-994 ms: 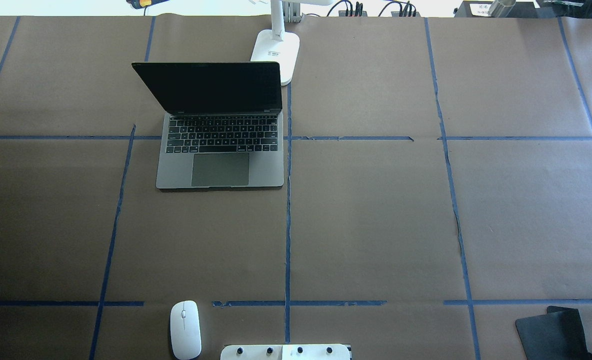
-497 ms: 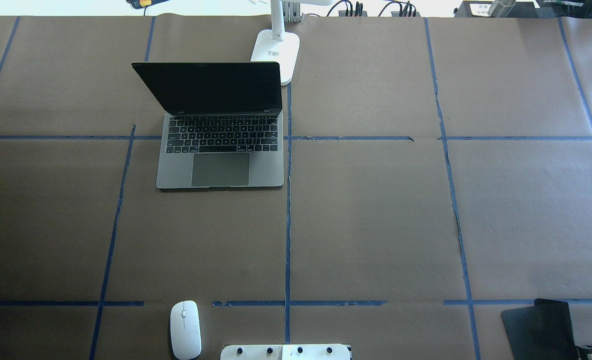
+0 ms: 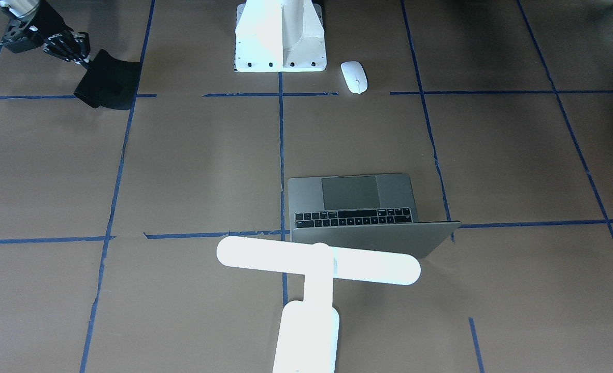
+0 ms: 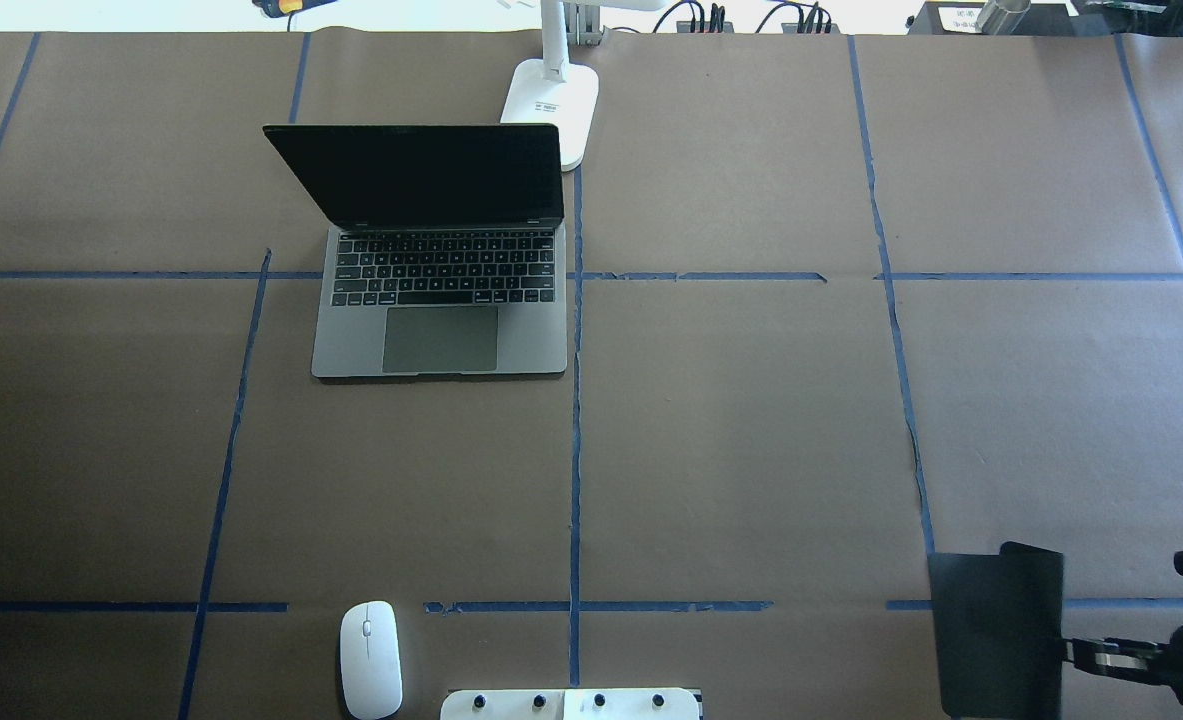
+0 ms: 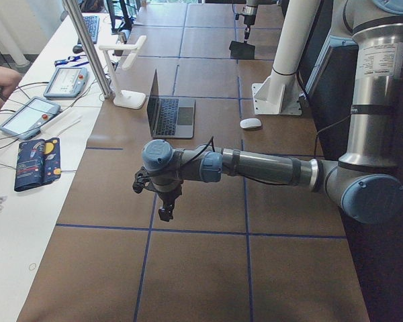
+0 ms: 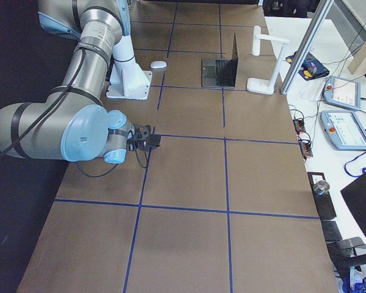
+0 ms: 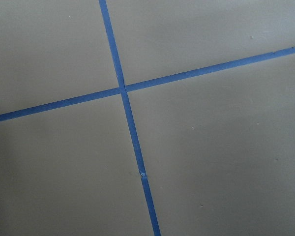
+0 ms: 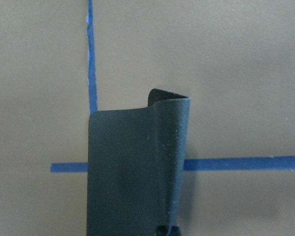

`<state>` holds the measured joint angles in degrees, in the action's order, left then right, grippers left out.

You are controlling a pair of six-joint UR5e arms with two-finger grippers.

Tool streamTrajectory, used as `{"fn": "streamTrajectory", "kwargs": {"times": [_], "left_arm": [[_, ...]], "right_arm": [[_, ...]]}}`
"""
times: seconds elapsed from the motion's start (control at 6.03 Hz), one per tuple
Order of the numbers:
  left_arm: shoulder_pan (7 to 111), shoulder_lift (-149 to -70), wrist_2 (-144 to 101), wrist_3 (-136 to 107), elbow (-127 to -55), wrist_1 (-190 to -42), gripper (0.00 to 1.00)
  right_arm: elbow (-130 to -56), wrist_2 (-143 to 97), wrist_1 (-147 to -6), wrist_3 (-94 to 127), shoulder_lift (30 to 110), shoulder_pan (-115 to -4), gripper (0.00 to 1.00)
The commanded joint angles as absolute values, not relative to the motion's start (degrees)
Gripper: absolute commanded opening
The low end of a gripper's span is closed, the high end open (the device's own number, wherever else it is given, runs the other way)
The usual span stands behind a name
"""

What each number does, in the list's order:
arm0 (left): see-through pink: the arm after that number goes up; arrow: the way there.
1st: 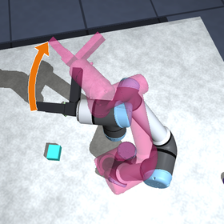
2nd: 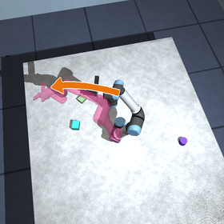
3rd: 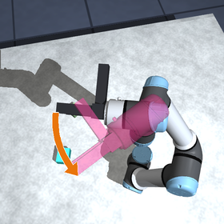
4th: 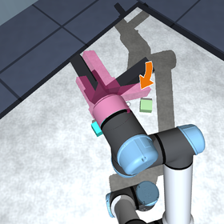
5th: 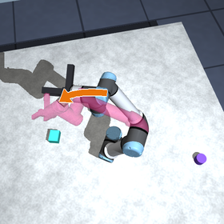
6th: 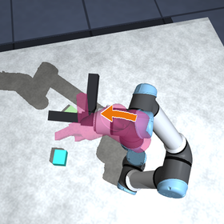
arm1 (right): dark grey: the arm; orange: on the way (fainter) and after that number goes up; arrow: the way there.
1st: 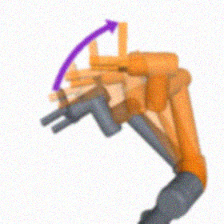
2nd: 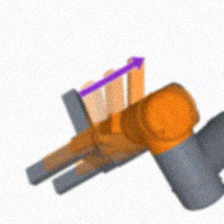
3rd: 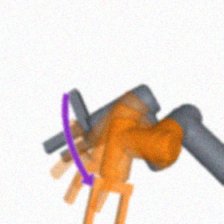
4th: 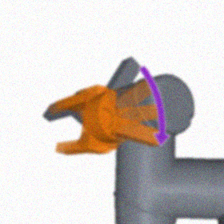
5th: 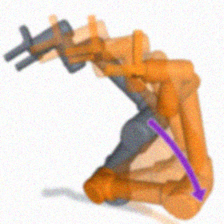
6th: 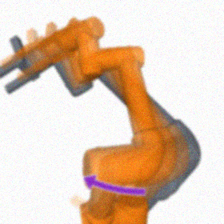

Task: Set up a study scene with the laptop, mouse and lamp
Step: 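Carry the mouse pad with the right gripper beside the laptop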

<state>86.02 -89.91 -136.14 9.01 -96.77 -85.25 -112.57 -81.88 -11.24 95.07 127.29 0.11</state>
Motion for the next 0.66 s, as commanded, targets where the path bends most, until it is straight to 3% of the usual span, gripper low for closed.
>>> {"fn": "streamTrajectory", "kwargs": {"times": [0.0, 0.5], "left_arm": [[86.0, -89.9, -136.1, 9.0, -96.7, -85.3, 1.0], [85.9, -90.1, -136.1, 7.8, -96.8, -85.3, 1.0]], "right_arm": [[-110.2, -87.2, -17.5, 93.0, 118.6, -9.3, 0.0], [-110.0, -104.4, -40.2, 91.5, 93.5, -28.4, 0.0]]}}
